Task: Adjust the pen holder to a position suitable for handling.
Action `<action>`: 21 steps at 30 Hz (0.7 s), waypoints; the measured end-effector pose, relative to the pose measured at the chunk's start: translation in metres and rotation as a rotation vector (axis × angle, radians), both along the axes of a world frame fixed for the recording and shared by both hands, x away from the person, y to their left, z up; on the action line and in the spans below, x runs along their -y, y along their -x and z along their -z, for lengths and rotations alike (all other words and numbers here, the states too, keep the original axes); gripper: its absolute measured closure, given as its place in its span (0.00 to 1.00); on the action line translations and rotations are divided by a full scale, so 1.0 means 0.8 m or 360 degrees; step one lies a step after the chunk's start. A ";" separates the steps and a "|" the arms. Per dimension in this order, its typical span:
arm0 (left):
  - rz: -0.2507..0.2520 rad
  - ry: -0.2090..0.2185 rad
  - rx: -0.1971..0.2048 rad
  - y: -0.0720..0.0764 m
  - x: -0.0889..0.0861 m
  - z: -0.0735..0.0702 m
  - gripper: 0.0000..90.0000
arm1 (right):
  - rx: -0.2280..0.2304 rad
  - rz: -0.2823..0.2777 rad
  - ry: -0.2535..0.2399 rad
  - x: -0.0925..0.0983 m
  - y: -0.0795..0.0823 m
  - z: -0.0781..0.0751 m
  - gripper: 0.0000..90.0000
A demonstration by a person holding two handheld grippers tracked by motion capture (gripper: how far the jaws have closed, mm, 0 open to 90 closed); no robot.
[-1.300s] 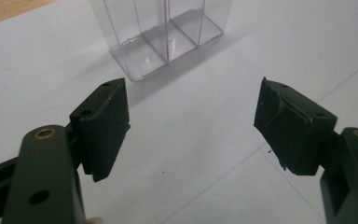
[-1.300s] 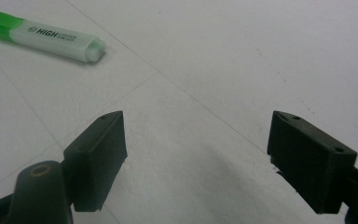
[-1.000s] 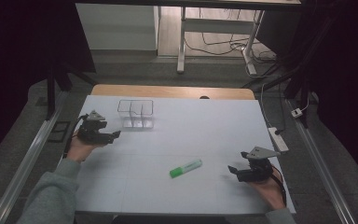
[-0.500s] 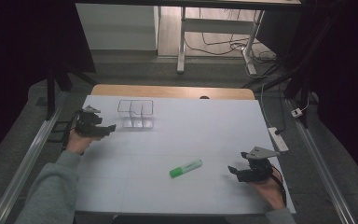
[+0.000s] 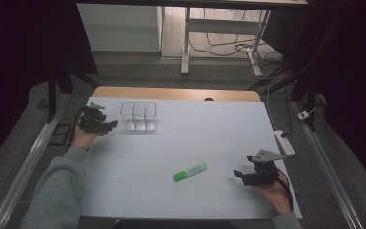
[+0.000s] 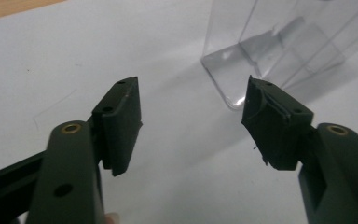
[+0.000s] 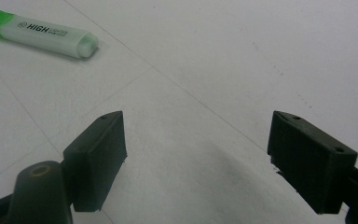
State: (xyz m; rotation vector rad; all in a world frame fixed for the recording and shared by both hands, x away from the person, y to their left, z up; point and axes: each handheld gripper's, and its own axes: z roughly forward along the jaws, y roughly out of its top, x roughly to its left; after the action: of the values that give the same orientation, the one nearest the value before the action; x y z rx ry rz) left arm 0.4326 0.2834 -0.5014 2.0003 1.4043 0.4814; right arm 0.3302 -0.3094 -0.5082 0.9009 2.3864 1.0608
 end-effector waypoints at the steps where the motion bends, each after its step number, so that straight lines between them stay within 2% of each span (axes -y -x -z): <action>1: -0.0003 -0.0009 -0.0001 -0.002 0.000 0.000 0.46 | -0.0001 -0.0002 0.0001 0.000 0.000 0.000 0.21; 5: -0.0013 -0.0009 0.0011 -0.005 -0.002 0.002 0.60 | -0.0004 -0.0003 0.0000 0.000 0.000 0.001 0.21; 7: -0.0004 0.0031 0.0019 -0.009 -0.005 0.004 0.71 | -0.0004 -0.0002 0.0000 0.000 0.000 0.001 0.21; 10: 0.0003 0.0047 0.0017 -0.012 -0.007 0.007 0.90 | -0.0005 -0.0003 0.0001 0.000 0.000 0.001 0.21; 12: 0.0018 0.0062 0.0013 -0.015 -0.006 0.010 0.99 | -0.0008 -0.0002 0.0002 -0.001 0.000 0.001 0.21; 18: 0.0062 0.0063 -0.0006 -0.025 0.002 0.014 0.99 | -0.0015 0.0003 0.0002 0.000 -0.001 0.002 0.21; 21: 0.0070 0.0087 0.0009 -0.031 0.005 0.012 0.99 | -0.0012 0.0005 0.0007 -0.001 -0.001 0.002 0.21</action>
State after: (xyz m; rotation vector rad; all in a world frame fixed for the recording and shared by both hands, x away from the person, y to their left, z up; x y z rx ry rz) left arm 0.4571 0.2790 -0.5113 1.9802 1.3532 0.4243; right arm 0.3310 -0.3089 -0.5100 0.9085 2.3921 1.0524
